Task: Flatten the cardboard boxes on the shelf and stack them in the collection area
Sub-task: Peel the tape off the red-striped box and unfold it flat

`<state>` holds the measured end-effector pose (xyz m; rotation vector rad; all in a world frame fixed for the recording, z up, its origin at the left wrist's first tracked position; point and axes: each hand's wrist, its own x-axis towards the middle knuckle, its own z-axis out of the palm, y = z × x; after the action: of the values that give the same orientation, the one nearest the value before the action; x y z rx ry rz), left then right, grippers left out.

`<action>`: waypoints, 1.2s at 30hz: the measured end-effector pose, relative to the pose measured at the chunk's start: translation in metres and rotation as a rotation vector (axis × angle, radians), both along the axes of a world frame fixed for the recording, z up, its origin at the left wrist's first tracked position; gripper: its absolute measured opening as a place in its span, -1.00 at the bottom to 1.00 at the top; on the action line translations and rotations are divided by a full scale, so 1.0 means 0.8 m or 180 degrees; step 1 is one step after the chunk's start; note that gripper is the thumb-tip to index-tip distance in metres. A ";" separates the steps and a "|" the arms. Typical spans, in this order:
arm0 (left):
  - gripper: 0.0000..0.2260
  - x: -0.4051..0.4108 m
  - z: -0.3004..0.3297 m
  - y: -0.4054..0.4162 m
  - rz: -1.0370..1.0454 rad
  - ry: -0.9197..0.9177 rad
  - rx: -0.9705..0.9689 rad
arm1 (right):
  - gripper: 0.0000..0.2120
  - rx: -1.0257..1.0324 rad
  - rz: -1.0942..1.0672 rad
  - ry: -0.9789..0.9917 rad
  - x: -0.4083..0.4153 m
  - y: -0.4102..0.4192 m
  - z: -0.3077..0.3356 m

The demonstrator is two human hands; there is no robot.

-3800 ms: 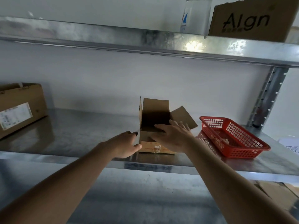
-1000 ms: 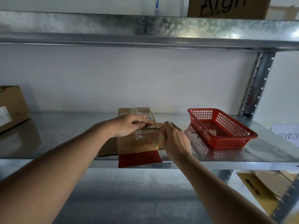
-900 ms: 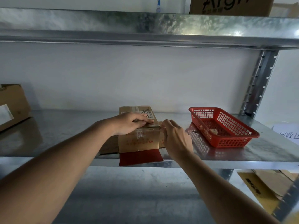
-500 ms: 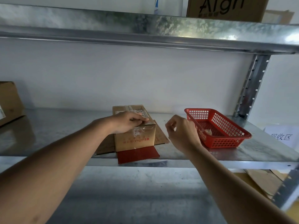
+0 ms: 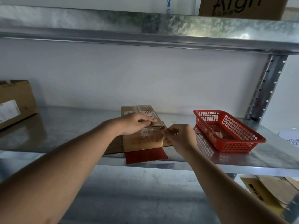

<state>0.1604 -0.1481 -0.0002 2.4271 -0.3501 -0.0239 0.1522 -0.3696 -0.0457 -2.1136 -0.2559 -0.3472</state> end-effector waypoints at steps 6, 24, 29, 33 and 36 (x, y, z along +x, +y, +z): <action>-0.73 0.003 -0.003 0.002 -0.0028 -0.0008 0.0019 | -0.82 -0.0123 -0.0203 -0.0090 0.005 0.004 -0.004; -0.73 -0.001 0.000 0.002 -0.0006 0.0027 0.0046 | -0.78 0.0630 0.0135 -0.0137 0.008 0.006 -0.007; -0.70 -0.002 0.004 0.009 -0.0033 0.0125 -0.0169 | -0.69 0.1228 0.0189 -0.0015 0.006 0.010 -0.012; -0.68 -0.001 0.003 0.013 -0.0035 0.0165 -0.0273 | -0.77 0.1215 0.0133 0.0005 0.011 0.011 -0.016; -0.67 0.002 0.002 0.010 -0.0020 0.0139 -0.0281 | -0.82 0.0765 0.0111 -0.0192 0.011 0.013 -0.018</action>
<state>0.1622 -0.1398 0.0016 2.3346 -0.3321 -0.0630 0.1606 -0.3594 -0.0602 -1.8622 -0.2721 -0.4011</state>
